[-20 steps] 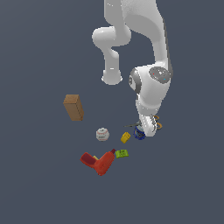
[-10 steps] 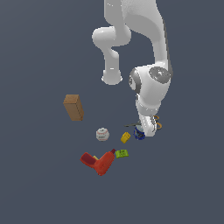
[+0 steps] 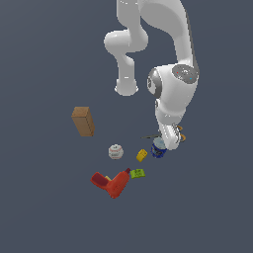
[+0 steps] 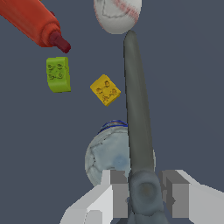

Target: Pick up a designated object from a clutter of objects.

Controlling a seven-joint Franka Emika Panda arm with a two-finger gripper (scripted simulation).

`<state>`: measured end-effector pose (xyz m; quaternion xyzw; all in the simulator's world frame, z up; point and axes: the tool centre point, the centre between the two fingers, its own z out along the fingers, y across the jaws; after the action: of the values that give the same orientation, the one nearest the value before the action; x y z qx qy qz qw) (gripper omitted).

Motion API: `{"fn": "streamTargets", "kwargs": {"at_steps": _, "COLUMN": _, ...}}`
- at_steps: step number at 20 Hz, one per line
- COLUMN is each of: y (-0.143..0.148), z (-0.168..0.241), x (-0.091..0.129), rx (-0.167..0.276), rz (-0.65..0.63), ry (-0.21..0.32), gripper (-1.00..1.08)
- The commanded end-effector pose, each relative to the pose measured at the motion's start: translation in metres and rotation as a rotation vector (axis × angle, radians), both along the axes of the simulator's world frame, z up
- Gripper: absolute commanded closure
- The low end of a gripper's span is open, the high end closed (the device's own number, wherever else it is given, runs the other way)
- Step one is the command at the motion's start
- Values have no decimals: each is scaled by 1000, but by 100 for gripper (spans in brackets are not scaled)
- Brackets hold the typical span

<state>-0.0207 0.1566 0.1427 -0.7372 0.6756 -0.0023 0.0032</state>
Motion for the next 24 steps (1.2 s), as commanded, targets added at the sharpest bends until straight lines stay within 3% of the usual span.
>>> {"fn": "streamTargets", "kwargs": {"at_steps": 1, "y": 2, "z": 17, "x": -1, "rx": 0, "rz": 0, "ry": -1, "gripper": 108}}
{"fn": "streamTargets", "kwargs": {"at_steps": 24, "y": 22, "z": 239, "x": -19, "rx": -1, "rz": 2, "ry": 6, "gripper": 108}}
